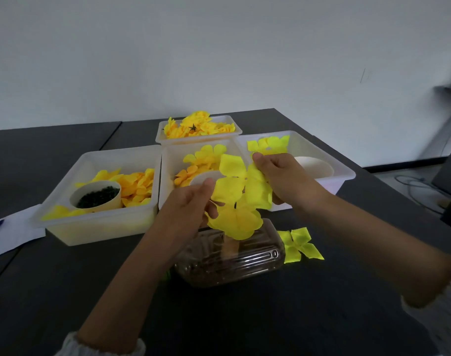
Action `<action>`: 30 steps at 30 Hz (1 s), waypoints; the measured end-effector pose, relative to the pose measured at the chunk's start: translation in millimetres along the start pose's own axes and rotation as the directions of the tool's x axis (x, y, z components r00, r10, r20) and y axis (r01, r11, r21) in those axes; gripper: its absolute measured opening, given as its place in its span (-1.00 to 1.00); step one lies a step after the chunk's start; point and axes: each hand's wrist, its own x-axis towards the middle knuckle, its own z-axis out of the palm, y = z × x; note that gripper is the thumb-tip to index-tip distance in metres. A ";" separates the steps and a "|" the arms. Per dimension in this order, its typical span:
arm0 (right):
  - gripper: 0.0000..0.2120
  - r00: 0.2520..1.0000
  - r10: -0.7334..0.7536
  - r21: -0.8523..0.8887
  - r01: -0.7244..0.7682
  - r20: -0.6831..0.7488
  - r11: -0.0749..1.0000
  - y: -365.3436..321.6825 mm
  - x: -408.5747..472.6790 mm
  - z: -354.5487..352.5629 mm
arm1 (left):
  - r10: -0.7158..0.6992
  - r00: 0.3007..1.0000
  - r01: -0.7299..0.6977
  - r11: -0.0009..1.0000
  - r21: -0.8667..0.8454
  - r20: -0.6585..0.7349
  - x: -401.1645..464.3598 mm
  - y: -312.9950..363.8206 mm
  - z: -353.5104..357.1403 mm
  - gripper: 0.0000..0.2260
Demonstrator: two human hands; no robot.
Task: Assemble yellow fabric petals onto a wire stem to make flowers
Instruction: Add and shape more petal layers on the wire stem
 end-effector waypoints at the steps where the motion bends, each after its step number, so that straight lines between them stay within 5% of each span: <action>1: -0.55 1.000 0.008 -0.008 -0.008 -0.009 1.000 2.0 0.5 2.2 | 0.033 0.999 -0.033 0.999 0.020 0.008 0.2 -1.7 0.2 -0.60; 10: -0.53 0.960 0.223 0.252 -0.261 0.171 0.932 17.5 -3.4 -3.9 | 0.130 0.992 -0.128 0.977 0.173 -0.002 25.9 -7.2 -9.1 -0.64; 19: -0.69 0.959 0.164 0.197 -0.211 0.231 0.957 29.9 -13.5 -8.8 | 0.211 0.971 -0.237 0.911 0.338 0.114 39.8 -19.8 -21.4 -0.68; 30: -0.69 0.989 0.072 0.208 -0.098 0.126 0.973 29.1 -12.2 -13.5 | 0.352 0.933 -0.353 0.868 0.350 0.068 48.1 -19.5 -16.6 -0.66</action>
